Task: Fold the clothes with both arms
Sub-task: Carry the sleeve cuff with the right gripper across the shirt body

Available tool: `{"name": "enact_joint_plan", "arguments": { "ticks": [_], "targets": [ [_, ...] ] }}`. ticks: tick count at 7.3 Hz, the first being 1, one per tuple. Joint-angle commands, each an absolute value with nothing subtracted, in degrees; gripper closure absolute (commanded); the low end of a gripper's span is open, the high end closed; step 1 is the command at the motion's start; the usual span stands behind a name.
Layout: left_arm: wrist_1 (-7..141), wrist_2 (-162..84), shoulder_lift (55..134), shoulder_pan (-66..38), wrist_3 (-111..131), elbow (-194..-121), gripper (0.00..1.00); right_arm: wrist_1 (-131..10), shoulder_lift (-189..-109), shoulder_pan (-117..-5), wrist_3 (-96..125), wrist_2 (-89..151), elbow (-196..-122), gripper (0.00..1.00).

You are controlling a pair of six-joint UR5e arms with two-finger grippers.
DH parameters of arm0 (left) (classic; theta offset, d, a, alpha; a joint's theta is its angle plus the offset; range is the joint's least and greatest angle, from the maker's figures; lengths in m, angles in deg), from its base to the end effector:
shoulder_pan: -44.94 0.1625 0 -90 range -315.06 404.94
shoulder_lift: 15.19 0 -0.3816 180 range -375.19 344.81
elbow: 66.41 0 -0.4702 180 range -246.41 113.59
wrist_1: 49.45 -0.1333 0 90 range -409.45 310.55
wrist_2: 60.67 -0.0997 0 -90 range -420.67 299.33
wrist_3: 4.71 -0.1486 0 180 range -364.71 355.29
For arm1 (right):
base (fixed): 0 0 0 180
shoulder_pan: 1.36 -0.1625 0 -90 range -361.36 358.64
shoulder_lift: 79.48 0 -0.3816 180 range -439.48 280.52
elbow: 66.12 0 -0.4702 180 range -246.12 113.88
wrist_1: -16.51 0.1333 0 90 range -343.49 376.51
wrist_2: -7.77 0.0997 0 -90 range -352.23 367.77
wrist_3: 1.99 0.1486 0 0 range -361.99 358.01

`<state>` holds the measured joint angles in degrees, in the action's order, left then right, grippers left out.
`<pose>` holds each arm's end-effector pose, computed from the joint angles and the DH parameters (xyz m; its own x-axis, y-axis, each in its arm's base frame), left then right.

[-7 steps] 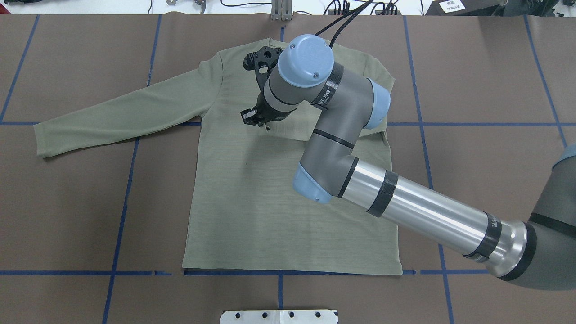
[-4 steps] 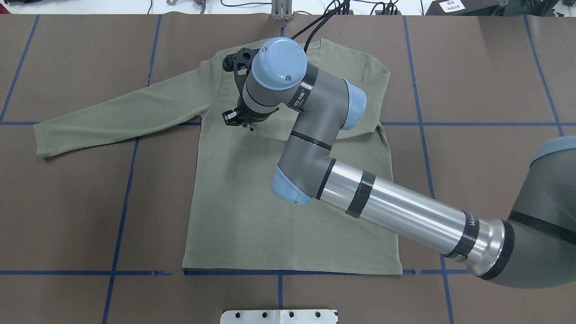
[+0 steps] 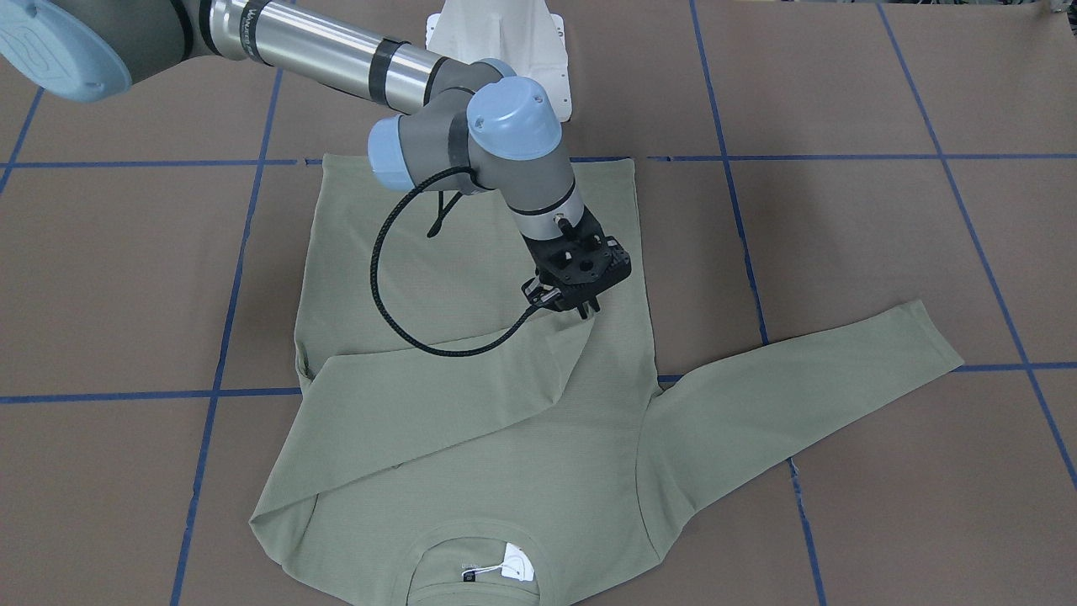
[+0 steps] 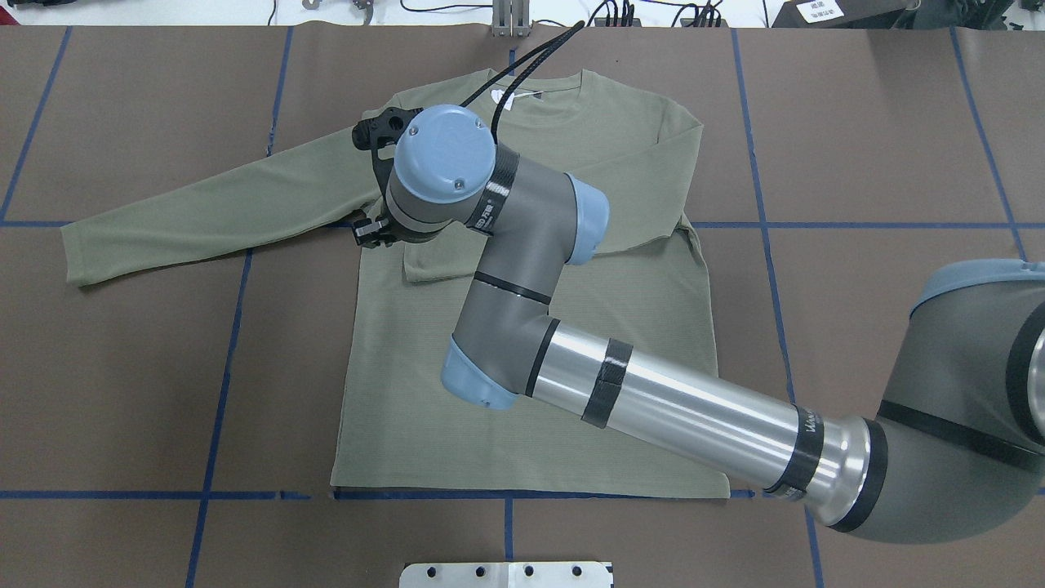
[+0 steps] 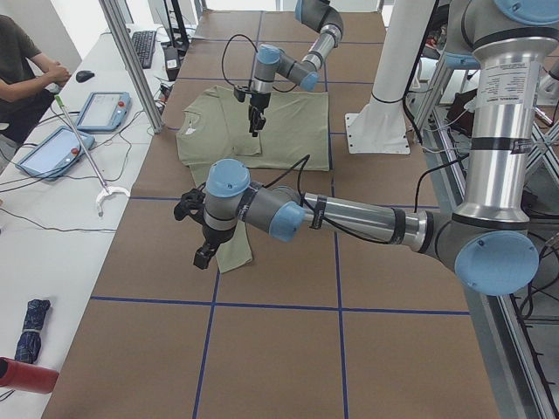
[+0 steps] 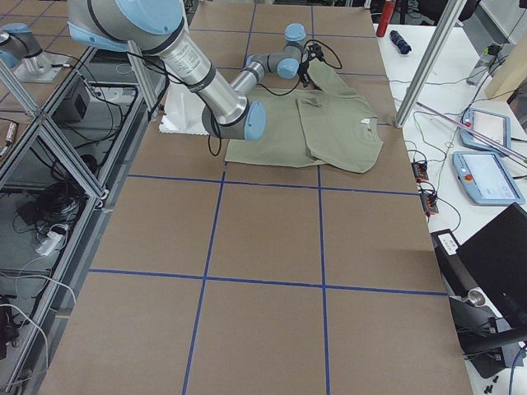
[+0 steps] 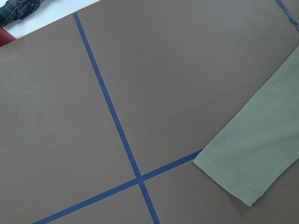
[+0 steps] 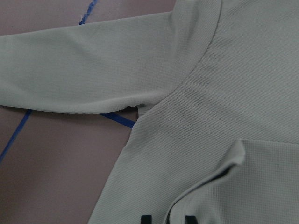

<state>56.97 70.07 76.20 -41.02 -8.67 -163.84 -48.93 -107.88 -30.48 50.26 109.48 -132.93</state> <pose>0.0069 -0.6131 0.5312 0.7300 0.3925 -0.5595 -0.1144 0.8773 0.4662 -0.7177 -0.5179 0.0292 0.5090 -0.4027 0.7608 -0.0088 0.8813 0.4724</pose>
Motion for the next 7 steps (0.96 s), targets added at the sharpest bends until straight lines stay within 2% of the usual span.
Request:
{"name": "enact_joint_plan", "arguments": {
  "ticks": [1,3,4,6,7],
  "targets": [
    [57.0,70.1,76.1,-41.0,-7.5,-164.0,0.0,-49.0,-106.7,-29.3,54.1,107.3,-131.7,0.0],
    [57.5,70.0,76.4,-40.9,-4.3,-163.5,0.0,-50.0,-106.7,-29.8,56.3,107.7,-131.8,0.0],
    [58.3,70.0,76.9,-40.3,2.2,-162.5,0.0,-55.3,-106.7,-31.1,57.1,109.2,-133.6,0.0],
    [69.4,69.5,76.6,-34.0,17.6,-159.4,0.0,-72.8,-109.1,-37.6,56.9,120.7,-141.7,0.0],
    [76.0,69.1,76.2,-31.8,24.1,-157.3,0.0,-77.7,-114.6,-40.6,57.0,121.5,-149.4,0.0]
  ]
}}
